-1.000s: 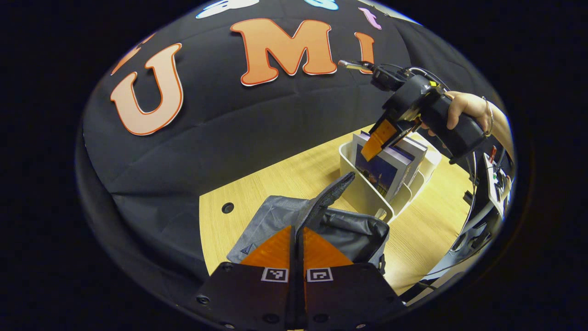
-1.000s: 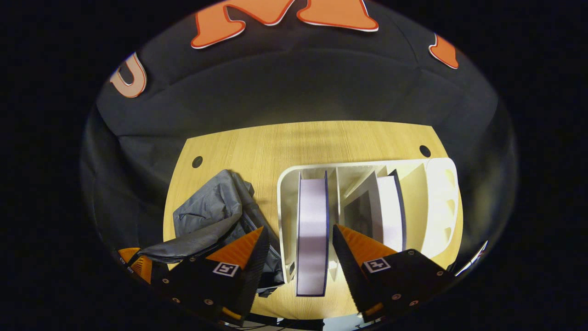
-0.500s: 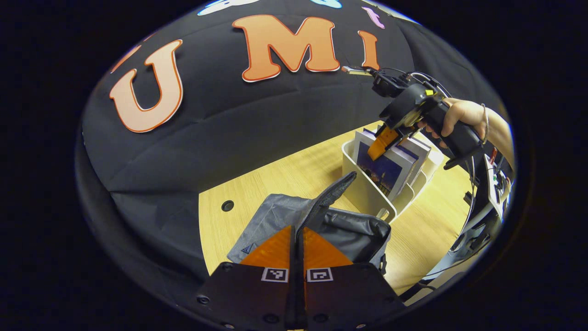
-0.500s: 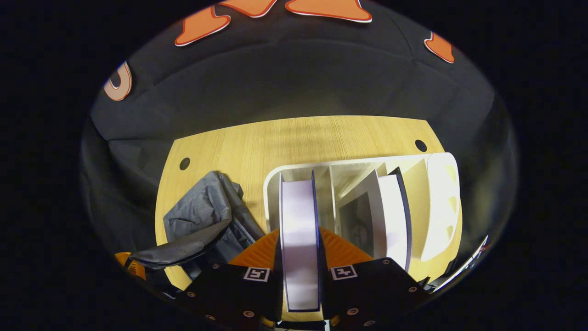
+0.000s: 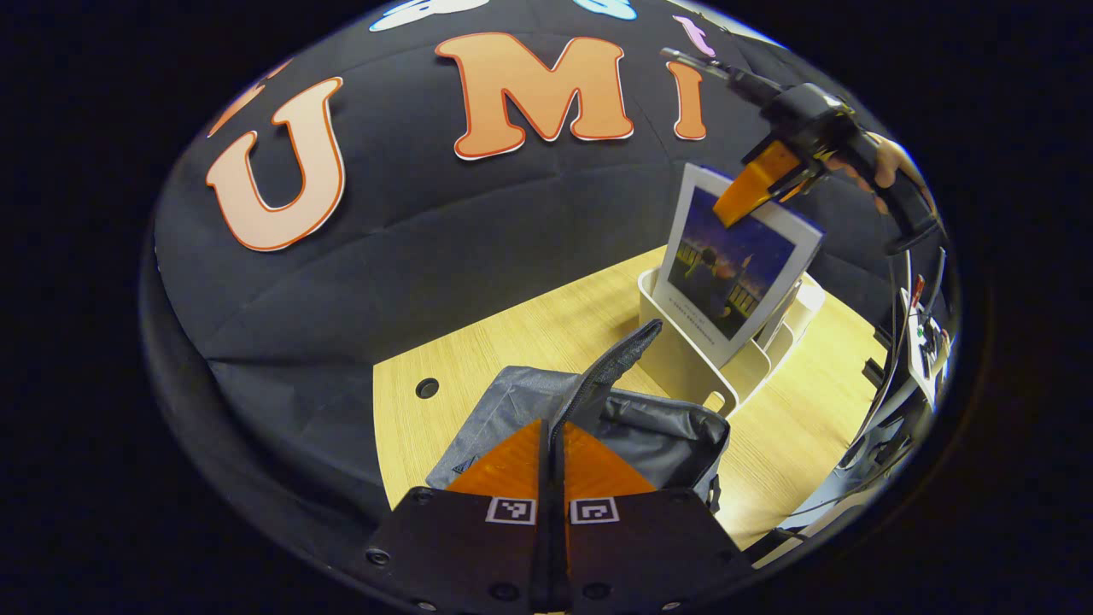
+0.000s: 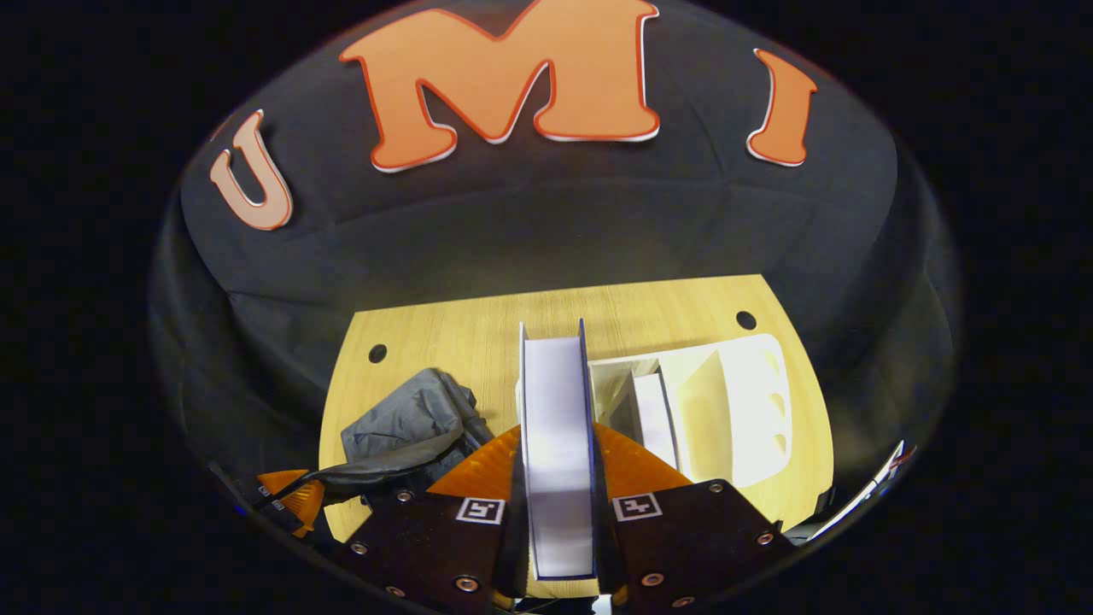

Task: Open the schoolbag, grab two books from the bookshelf and put them into the schoolbag.

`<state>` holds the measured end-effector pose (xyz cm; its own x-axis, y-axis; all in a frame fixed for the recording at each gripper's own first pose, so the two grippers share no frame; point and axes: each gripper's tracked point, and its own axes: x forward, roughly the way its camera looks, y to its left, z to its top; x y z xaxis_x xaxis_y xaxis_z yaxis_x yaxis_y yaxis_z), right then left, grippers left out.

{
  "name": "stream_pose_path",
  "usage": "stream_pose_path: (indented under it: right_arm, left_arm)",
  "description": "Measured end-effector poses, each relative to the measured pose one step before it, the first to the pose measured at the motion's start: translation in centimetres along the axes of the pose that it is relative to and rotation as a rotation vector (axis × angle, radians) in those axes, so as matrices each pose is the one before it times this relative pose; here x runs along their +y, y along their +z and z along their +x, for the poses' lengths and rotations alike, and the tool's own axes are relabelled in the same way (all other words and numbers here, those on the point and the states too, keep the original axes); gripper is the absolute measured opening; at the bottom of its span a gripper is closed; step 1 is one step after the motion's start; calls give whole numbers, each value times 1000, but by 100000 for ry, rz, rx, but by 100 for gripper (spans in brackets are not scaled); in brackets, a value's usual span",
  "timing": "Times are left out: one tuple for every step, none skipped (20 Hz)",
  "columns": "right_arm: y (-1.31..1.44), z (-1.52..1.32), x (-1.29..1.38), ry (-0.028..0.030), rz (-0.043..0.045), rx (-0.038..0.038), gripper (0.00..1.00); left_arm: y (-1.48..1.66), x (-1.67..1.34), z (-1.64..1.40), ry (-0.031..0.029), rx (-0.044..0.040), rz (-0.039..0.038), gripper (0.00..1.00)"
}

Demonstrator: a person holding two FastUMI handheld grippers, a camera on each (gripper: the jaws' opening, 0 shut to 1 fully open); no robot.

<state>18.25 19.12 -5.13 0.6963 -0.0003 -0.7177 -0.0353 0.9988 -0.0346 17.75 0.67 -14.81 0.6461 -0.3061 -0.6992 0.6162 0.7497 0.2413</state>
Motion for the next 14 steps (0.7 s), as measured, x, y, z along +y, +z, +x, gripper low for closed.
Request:
stream_pose_path:
  right_arm:
    - [298,-1621,-270,297,624,-2761,31]
    - [296,-1618,-169,226,337,-3180,31]
    - [247,-1718,-200,572,419,-3483,31]
    - [54,-1719,103,1026,1652,-3699,31]
    - [132,-1684,84,1778,2362,-3559,31]
    - [-111,-1646,310,2413,3266,-3645,31]
    - [-157,-1433,276,2571,3998,-3126,31]
    - [-351,-1255,215,2608,4908,-2643,31]
    - [-390,-799,165,2600,5167,-2061,31]
    - [-1109,-1169,-245,2381,5632,-1281,31]
    - [-1697,-1129,-166,2551,5420,-713,31]
    - [-1295,-821,-444,1396,4849,-1137,31]
    - [-1096,-180,-838,855,5522,-1823,31]
    - [-1322,-306,-978,668,6483,-678,31]
  left_arm:
    - [103,21,-62,-279,-123,-511,1]
    - [192,336,-140,329,-334,346,0]
    - [232,236,-124,295,-366,752,1]
    - [18,130,-110,-38,-29,663,1]
    - [83,30,59,-353,7,442,1]
    - [-44,73,-52,-406,74,385,1]
    - [65,-66,-67,-714,-83,227,1]
    - [9,-116,-183,-354,-731,125,1]
    - [305,-60,-17,-394,-983,512,1]
    - [102,10,17,-300,-197,773,1]
    - [181,94,-49,-67,-99,755,1]
    - [126,23,-138,-103,-121,409,1]
    - [239,136,-62,290,-603,-155,1]
    - [175,-12,89,-163,-802,-587,1]
